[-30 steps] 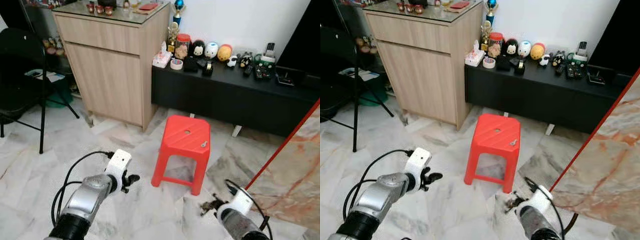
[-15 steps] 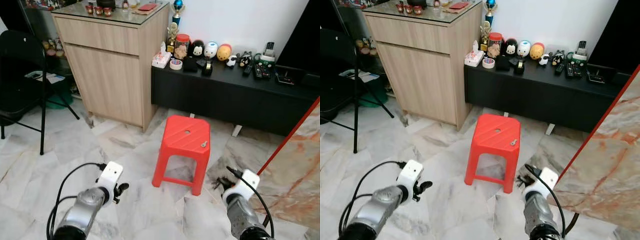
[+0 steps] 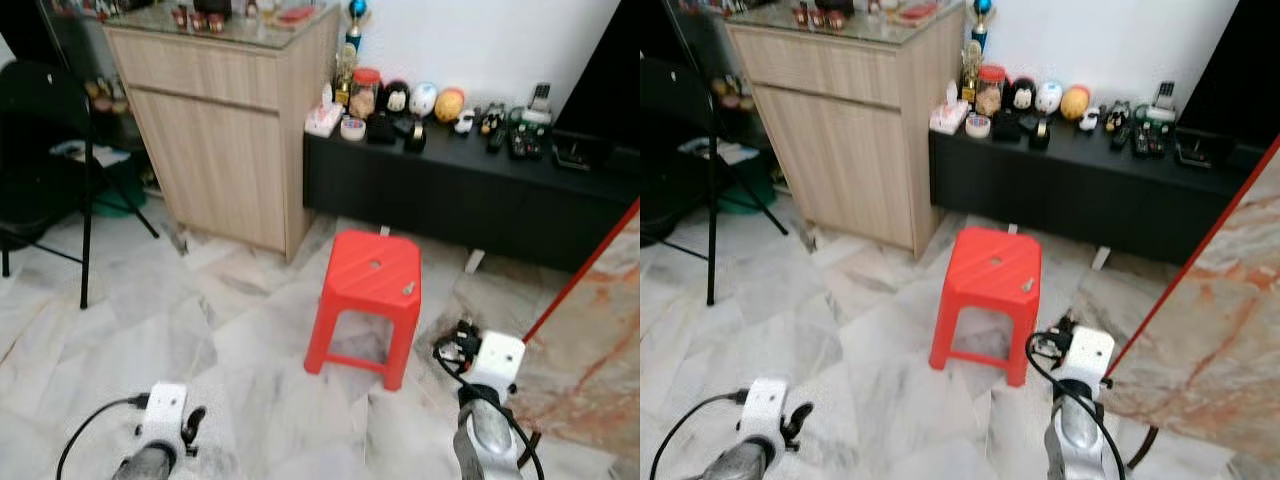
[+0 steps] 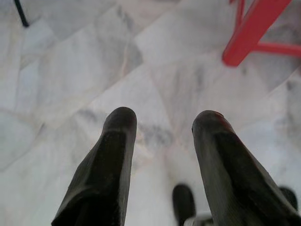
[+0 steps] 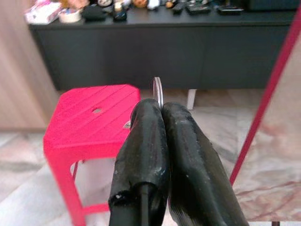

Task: Hang keys on a hook

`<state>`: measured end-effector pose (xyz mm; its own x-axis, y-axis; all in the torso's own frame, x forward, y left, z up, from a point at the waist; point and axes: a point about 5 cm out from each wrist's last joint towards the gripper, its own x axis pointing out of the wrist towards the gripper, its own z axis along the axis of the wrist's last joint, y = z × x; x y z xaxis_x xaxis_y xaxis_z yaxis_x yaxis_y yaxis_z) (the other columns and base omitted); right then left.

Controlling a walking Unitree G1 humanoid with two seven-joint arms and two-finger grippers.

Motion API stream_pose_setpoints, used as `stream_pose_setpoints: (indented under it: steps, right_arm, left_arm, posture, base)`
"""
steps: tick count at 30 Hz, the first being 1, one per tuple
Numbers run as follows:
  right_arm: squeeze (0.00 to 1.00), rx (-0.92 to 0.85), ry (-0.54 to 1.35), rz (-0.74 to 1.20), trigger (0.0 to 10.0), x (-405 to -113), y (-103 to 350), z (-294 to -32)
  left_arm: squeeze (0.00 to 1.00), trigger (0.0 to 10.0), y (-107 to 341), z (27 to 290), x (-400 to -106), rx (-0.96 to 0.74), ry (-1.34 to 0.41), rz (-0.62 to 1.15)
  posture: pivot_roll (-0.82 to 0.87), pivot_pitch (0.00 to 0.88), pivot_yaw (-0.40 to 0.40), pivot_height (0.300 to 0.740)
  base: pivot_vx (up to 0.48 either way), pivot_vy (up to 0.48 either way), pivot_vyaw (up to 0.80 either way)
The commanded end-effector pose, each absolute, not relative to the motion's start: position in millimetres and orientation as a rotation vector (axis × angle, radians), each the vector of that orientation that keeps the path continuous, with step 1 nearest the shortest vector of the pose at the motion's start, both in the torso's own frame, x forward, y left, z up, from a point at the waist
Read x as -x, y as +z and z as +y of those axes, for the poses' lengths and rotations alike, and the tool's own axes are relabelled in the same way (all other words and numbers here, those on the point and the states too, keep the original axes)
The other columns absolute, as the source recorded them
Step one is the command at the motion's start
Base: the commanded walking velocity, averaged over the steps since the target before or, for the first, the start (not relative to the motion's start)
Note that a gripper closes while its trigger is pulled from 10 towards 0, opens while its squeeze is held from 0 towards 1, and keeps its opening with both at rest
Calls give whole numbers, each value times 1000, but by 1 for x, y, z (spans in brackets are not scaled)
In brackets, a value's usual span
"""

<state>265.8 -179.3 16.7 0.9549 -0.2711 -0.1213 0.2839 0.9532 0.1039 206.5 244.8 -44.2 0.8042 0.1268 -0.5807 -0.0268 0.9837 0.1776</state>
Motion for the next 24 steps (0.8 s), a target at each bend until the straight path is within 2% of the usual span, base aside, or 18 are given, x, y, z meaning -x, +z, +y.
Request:
stream_pose_setpoints:
  steps: [1, 5, 12, 17, 24]
  right_arm:
    - [0, -126, -293, 84, 10000, -265, 19, -179]
    - [0, -113, -280, 111, 10000, -261, 17, -176]
    - [0, -98, -278, 127, 10000, -265, 20, -176]
    - [0, -95, -275, 136, 10000, -266, 21, -176]
    - [0, -114, -282, 152, 10000, -266, 18, -174]
  left_arm:
    - [0, 10000, -49, 243, -200, -184, 73, 648]
    - [0, 10000, -55, 246, -192, -165, 128, 675]
    - [0, 10000, -56, 246, -193, -177, 158, 675]
    - [0, 10000, -56, 245, -194, -154, 178, 670]
    - [0, 10000, -57, 241, -195, -157, 170, 670]
  posture:
    - [78, 0, -86, 740]
    - [79, 0, -95, 740]
    - [75, 0, -99, 740]
    - [75, 0, -100, 740]
    - [76, 0, -103, 740]
  base:
    - [0, 0, 0]
    - [0, 0, 0]
    - [0, 0, -749]
    - [0, -429, -788]
    - [0, -480, 0]
